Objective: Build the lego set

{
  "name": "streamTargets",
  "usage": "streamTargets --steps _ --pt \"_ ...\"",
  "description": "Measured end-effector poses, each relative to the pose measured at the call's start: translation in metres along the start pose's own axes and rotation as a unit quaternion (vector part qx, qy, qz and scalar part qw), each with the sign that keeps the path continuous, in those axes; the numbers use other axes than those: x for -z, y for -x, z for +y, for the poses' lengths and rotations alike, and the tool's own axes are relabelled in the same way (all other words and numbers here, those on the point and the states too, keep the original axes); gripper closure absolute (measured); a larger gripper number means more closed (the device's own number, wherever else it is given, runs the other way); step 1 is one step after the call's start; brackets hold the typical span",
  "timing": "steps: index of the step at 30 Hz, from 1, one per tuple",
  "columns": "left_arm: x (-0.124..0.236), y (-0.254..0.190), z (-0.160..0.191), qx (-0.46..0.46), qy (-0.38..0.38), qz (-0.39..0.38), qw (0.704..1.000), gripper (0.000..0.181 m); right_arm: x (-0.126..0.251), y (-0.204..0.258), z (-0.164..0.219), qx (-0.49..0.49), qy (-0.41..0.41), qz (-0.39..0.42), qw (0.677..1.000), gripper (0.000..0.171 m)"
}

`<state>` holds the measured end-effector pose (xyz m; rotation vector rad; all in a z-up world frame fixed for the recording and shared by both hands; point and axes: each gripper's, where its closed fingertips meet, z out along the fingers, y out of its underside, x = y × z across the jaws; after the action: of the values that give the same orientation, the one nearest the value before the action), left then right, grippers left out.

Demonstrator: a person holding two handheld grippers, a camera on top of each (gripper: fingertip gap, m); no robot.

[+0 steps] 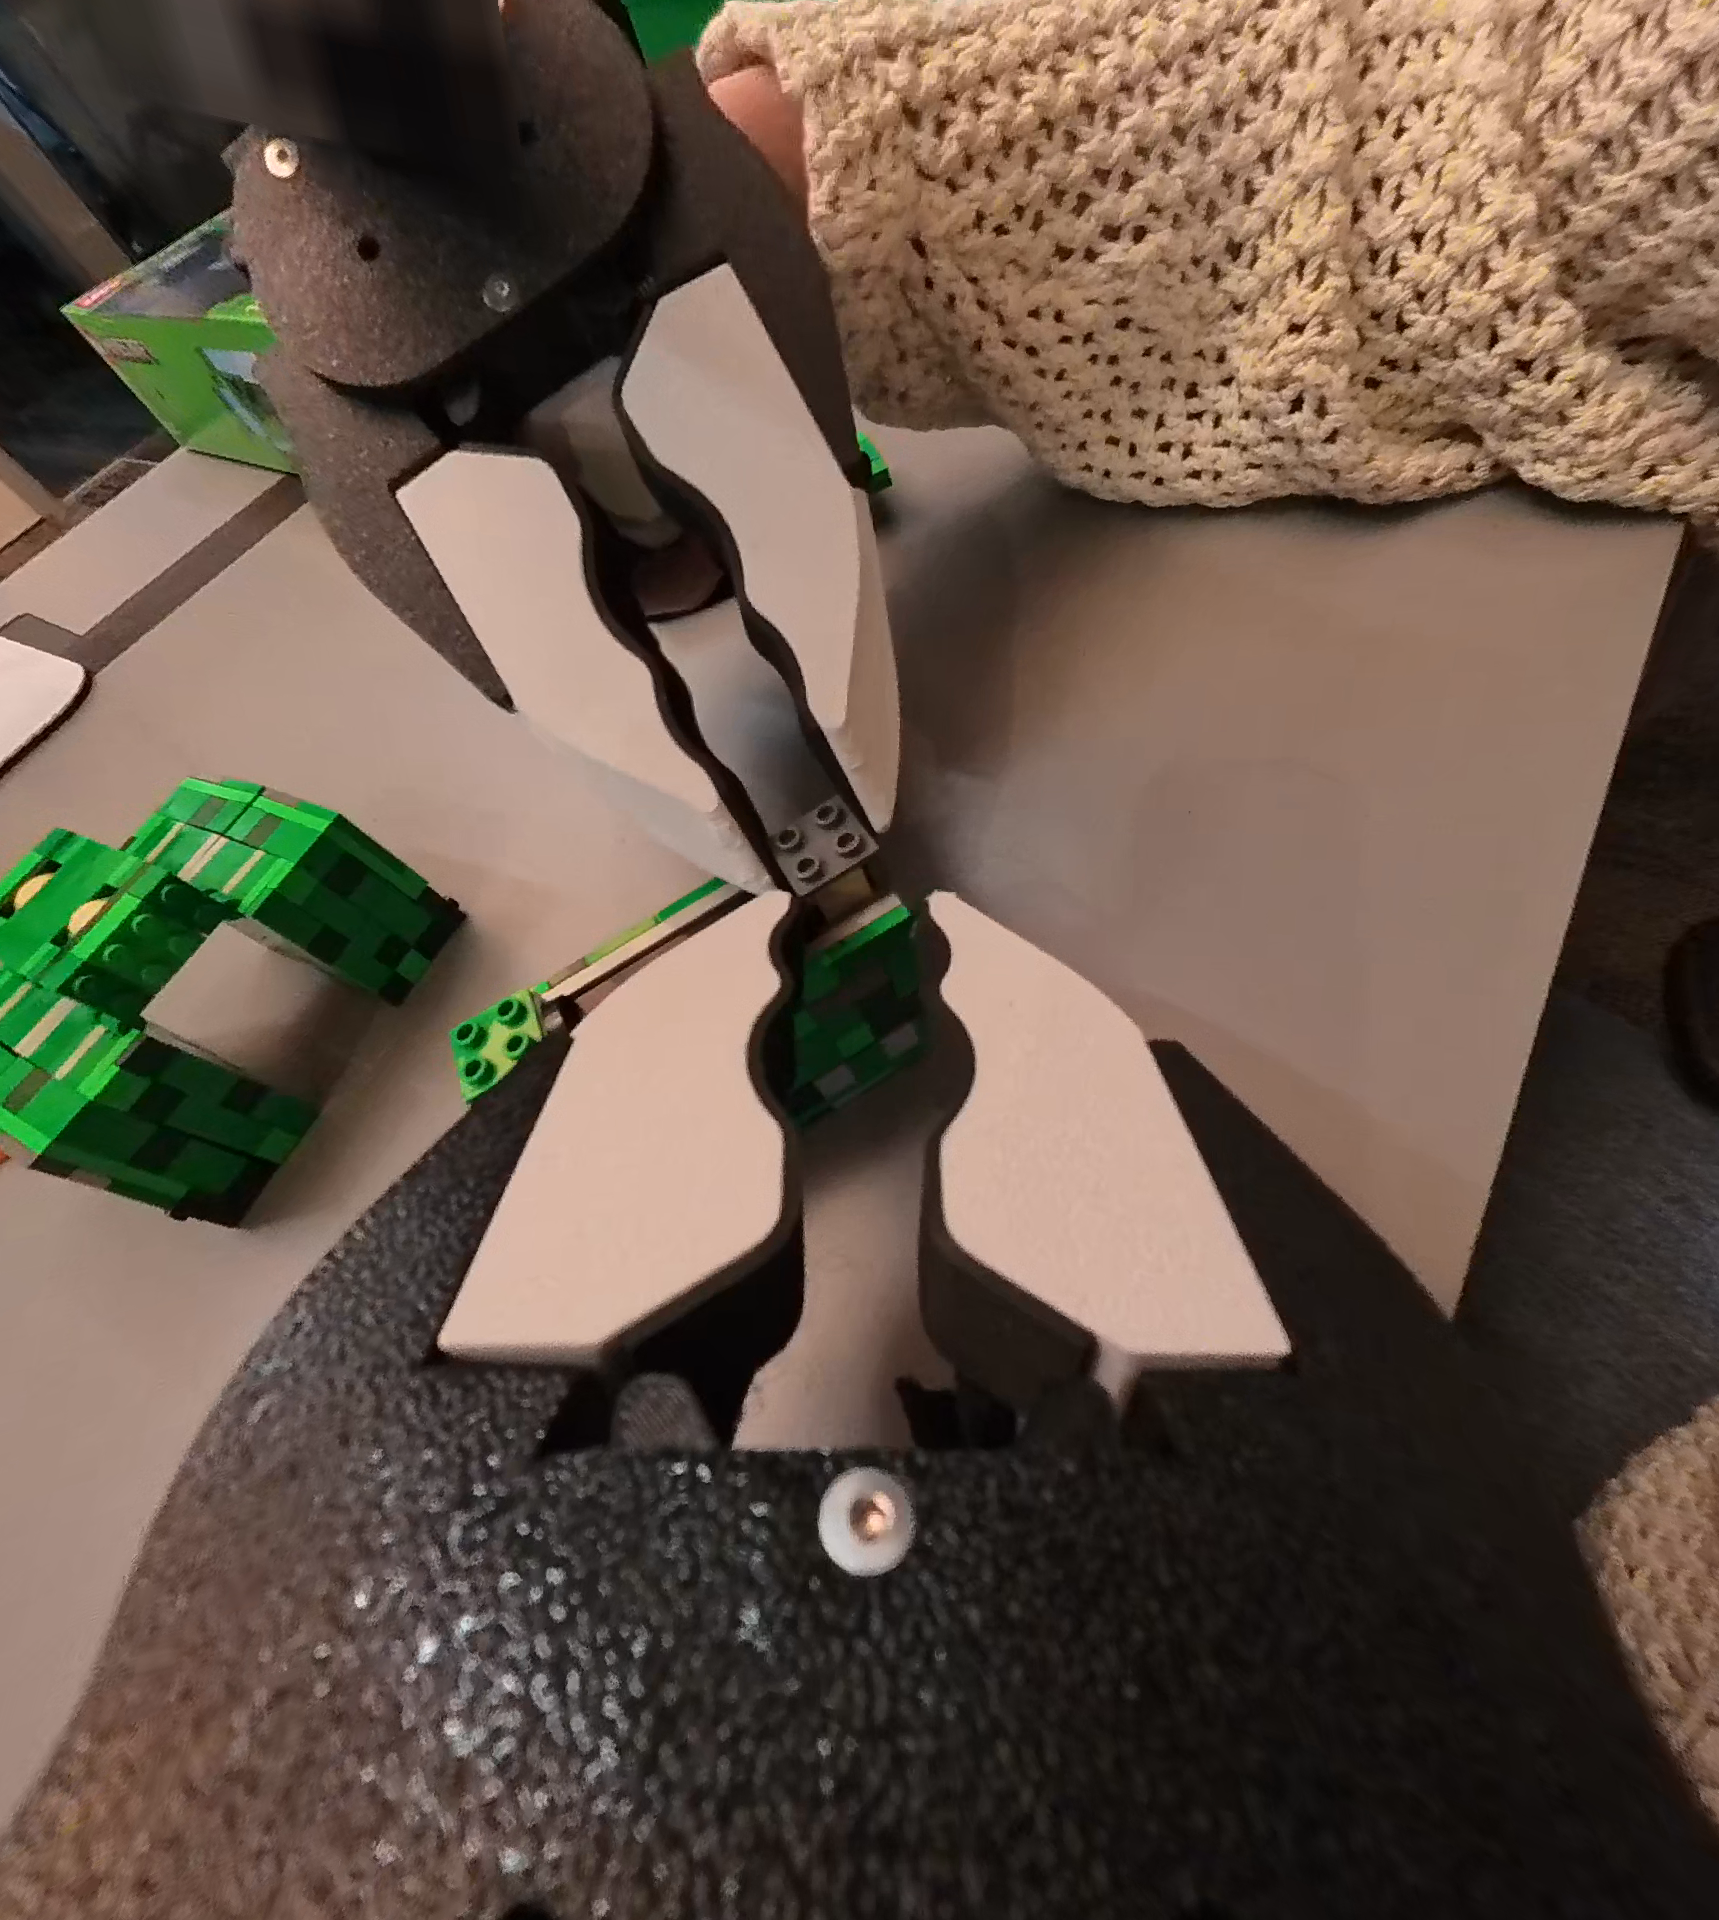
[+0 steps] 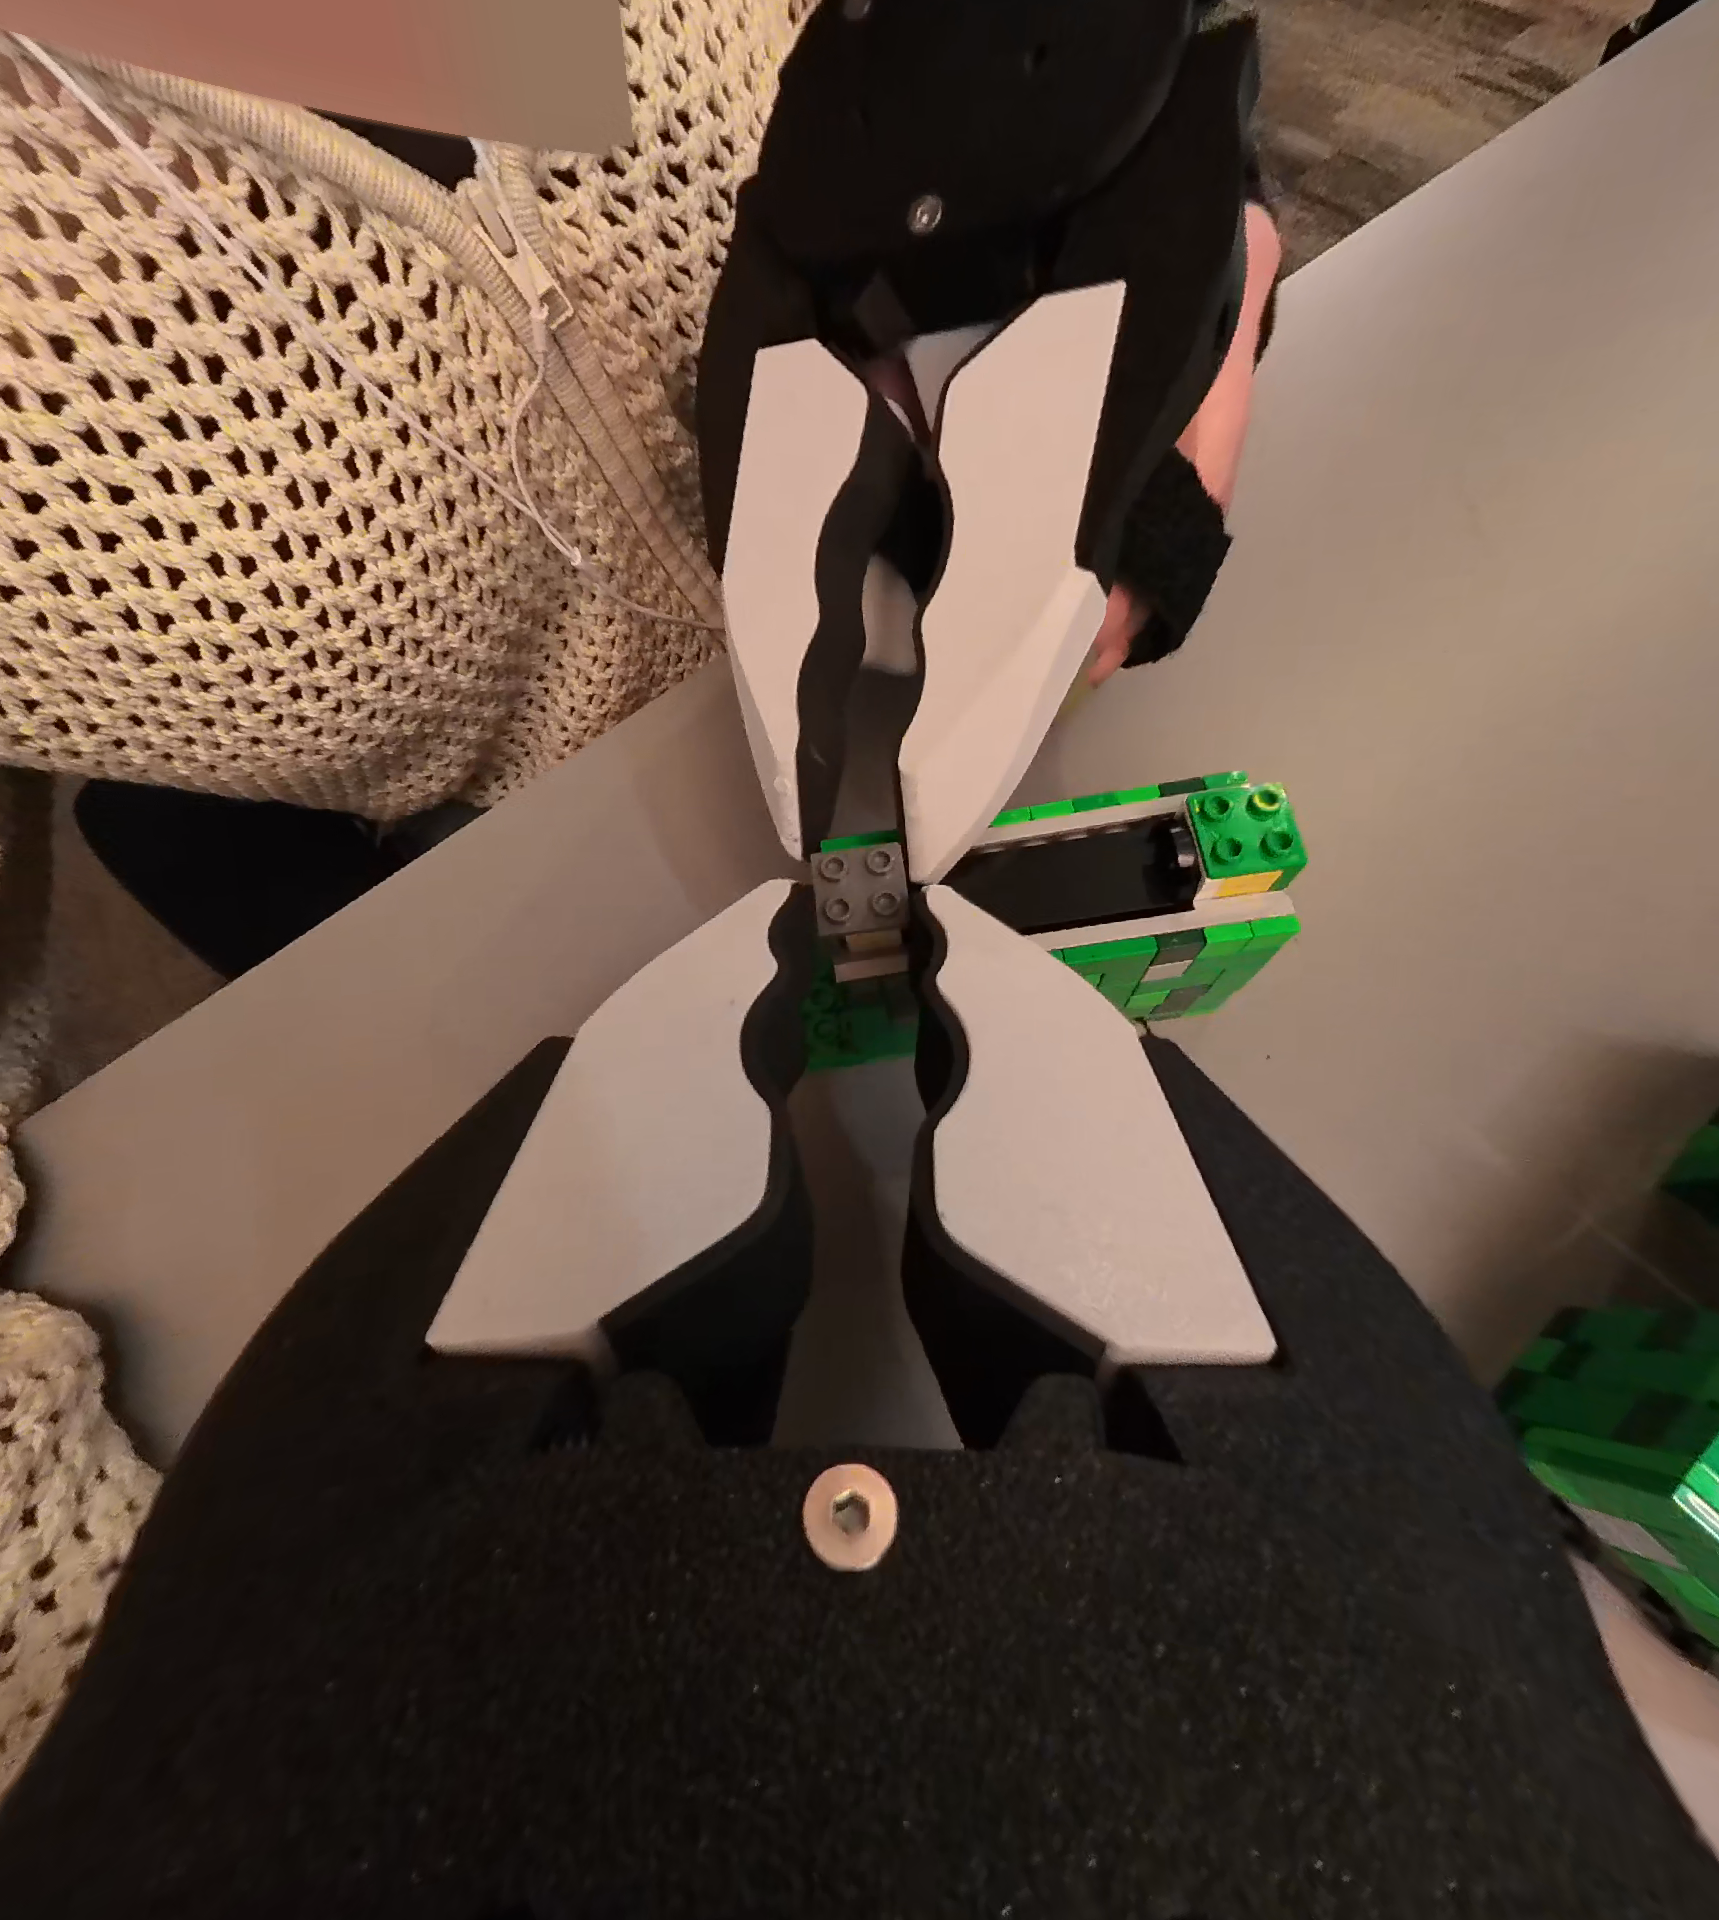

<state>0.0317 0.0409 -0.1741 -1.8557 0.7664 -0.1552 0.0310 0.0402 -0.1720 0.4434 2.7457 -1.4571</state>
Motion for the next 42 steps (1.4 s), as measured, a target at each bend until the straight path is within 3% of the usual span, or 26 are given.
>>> streamTargets --steps 11,23,31,42 --pt "-0.002 0.007 -0.002 -0.003 -0.012 -0.073 0.997 0.161 -0.001 -0.002 -0.002 -0.043 -0.013 0.055 0.997 0.155" --pt "0.004 0.016 0.001 0.041 -0.035 -0.084 0.995 0.163 -0.001 -0.012 -0.005 -0.063 -0.068 0.154 0.984 0.155" --pt "0.005 0.019 0.003 0.046 -0.033 -0.083 0.995 0.167 0.0 -0.012 -0.004 -0.058 -0.088 0.163 0.981 0.145" --pt "0.005 0.024 0.005 0.061 -0.028 -0.071 0.995 0.167 0.004 -0.02 -0.001 -0.053 -0.081 0.184 0.978 0.152"
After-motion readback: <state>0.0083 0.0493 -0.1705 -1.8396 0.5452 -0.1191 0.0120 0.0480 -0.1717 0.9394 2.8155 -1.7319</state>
